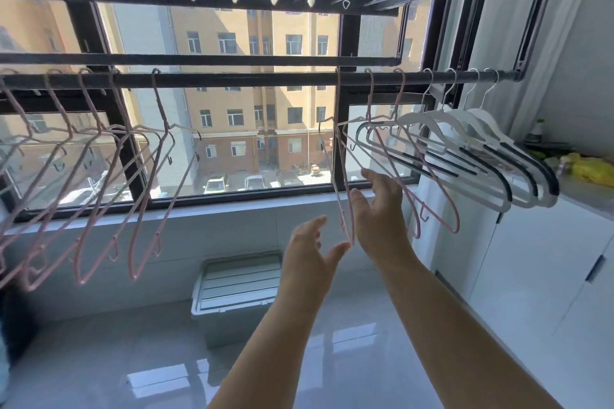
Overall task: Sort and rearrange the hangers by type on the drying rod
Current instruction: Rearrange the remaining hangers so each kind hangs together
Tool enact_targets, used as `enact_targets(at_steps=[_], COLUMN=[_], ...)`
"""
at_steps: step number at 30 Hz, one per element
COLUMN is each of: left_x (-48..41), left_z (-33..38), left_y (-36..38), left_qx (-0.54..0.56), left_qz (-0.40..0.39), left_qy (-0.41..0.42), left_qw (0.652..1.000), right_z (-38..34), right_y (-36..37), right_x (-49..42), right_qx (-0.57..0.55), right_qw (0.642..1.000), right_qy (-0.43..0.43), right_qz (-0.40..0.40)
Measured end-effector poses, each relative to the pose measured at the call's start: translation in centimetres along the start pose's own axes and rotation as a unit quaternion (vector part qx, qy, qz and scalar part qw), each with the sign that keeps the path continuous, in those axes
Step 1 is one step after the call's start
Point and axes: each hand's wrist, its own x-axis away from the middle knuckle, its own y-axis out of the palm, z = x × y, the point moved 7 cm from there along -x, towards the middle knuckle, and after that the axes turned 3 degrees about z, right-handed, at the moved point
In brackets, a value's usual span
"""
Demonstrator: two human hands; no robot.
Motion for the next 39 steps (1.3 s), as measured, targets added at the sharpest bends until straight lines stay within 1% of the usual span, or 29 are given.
enact_targets(at_steps=[2,4,6,8,9,11,14,17,20,23,26,30,31,35,39], left_x=[0.6,1.3,2.1,3.0,3.3,3.7,4.0,3.7,3.3,3.2,3.2,3.0,2.8,2.0,1.1], left_z=[-0.3,-0.2,-0.4,-1.0,-1.4,-2.6,-4.6,-7.0,-8.2,-8.5,-8.7,-7.7,-7.3,-5.1,-2.4], left_y=[-3.5,-7.8,-12.3,-16.3,-17.7,-19.6,-20.9,-21.4,-21.7,-21.3,-21.1,-20.7,-20.3,-17.4,-13.5], left_qx=[0.002,0.001,-0.023,-0.066,-0.083,-0.113,-0.143,-0.121,-0.056,-0.04,-0.02,-0.009,0.001,0.025,0.058], left_qz=[0.064,0.151,0.244,0.324,0.347,0.361,0.336,0.277,0.24,0.215,0.219,0.212,0.206,0.174,0.124], left_qy=[0.012,0.025,0.038,0.048,0.048,0.033,0.002,-0.044,-0.064,-0.067,-0.06,-0.037,-0.032,0.0,0.032], left_qw=[0.998,0.988,0.969,0.942,0.933,0.925,0.931,0.952,0.967,0.973,0.974,0.977,0.978,0.984,0.99], right_z=[-1.5,-3.0,-4.2,-5.0,-5.3,-5.8,-6.5,-7.6,-8.3,-8.6,-8.6,-8.4,-8.4,-7.8,-6.1], right_y=[1.2,3.4,6.3,9.7,11.3,14.5,18.4,21.0,22.7,23.8,23.9,22.5,22.0,18.8,14.4], right_x=[1.0,2.3,3.6,5.2,6.0,7.4,9.2,10.1,10.4,10.3,10.1,9.7,9.5,7.9,5.9], right_qx=[0.005,-0.011,-0.035,-0.053,-0.055,-0.06,-0.089,-0.111,-0.133,-0.184,-0.241,-0.359,-0.371,-0.386,-0.347], right_qw=[0.999,0.996,0.99,0.978,0.971,0.956,0.935,0.924,0.921,0.912,0.9,0.863,0.86,0.871,0.905], right_qy=[-0.044,-0.078,-0.094,-0.089,-0.086,-0.076,-0.034,-0.003,0.031,0.082,0.121,0.167,0.167,0.144,0.125], right_qz=[0.0,-0.035,-0.097,-0.178,-0.216,-0.277,-0.342,-0.365,-0.365,-0.358,-0.341,-0.314,-0.308,-0.269,-0.213])
